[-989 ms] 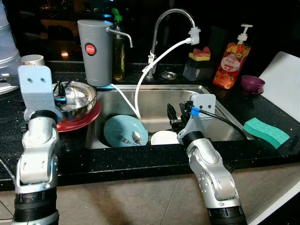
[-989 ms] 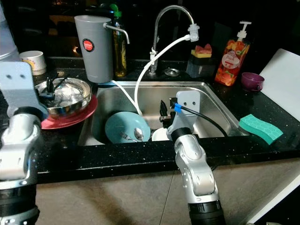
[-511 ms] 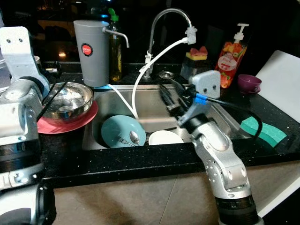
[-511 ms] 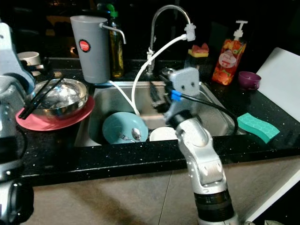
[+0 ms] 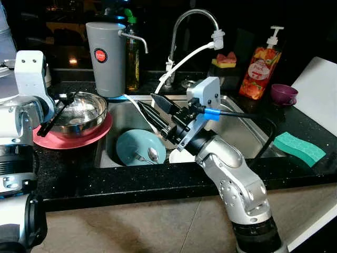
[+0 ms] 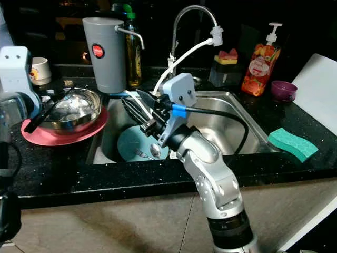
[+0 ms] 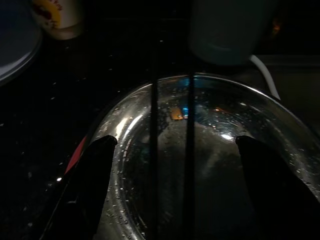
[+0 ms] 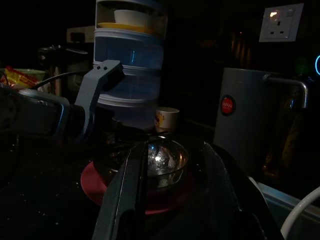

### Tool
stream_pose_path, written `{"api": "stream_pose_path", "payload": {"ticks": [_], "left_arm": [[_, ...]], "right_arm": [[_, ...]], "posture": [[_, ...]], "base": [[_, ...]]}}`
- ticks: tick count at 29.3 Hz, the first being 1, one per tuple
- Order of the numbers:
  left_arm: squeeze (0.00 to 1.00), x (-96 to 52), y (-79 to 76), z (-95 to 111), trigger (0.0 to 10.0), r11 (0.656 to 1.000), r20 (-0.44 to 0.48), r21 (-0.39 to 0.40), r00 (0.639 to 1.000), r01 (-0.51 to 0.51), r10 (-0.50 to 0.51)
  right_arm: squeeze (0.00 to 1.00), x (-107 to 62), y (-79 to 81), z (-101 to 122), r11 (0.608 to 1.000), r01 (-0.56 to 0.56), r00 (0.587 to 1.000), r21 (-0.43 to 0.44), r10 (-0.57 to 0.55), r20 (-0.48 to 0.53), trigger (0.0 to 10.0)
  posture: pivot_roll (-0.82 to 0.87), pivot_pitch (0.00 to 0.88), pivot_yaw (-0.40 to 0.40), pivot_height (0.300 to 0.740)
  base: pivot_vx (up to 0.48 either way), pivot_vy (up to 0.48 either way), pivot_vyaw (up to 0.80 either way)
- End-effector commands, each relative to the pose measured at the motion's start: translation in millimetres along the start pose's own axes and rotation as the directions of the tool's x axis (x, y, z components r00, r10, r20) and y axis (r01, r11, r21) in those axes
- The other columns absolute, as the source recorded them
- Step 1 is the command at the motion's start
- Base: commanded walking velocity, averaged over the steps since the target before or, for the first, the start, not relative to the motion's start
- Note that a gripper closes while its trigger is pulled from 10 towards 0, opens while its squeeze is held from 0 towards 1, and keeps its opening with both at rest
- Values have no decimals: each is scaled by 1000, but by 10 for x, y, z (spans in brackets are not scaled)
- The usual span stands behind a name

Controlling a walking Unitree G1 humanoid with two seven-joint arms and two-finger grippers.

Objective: Kitchen organization

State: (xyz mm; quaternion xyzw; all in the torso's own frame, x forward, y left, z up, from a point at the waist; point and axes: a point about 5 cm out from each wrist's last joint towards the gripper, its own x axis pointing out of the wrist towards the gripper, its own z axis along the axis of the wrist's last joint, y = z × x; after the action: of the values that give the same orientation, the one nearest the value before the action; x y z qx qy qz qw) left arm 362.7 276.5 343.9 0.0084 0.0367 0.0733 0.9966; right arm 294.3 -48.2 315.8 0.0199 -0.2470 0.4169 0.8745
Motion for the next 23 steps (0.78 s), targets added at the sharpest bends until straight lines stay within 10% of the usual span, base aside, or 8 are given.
{"api": "stream_pose_path", "payload": {"ticks": [1, 23], "left_arm": [[0, 6, 6, 44, 10000, 1000, -12, -2, 1000, 16, -16], [0, 129, 30, -116, 10000, 999, -76, -23, 997, 27, -29]], "right_arm": [[0, 24, 20, 34, 1000, -6, 1000, 14, 5, 20, 10000], [0, 30, 3, 59, 999, 21, 999, 28, -23, 40, 10000]], "posture": [[187, 84, -32, 740], [183, 73, -32, 740]], "base": [[0, 0, 0], [0, 0, 0]]}}
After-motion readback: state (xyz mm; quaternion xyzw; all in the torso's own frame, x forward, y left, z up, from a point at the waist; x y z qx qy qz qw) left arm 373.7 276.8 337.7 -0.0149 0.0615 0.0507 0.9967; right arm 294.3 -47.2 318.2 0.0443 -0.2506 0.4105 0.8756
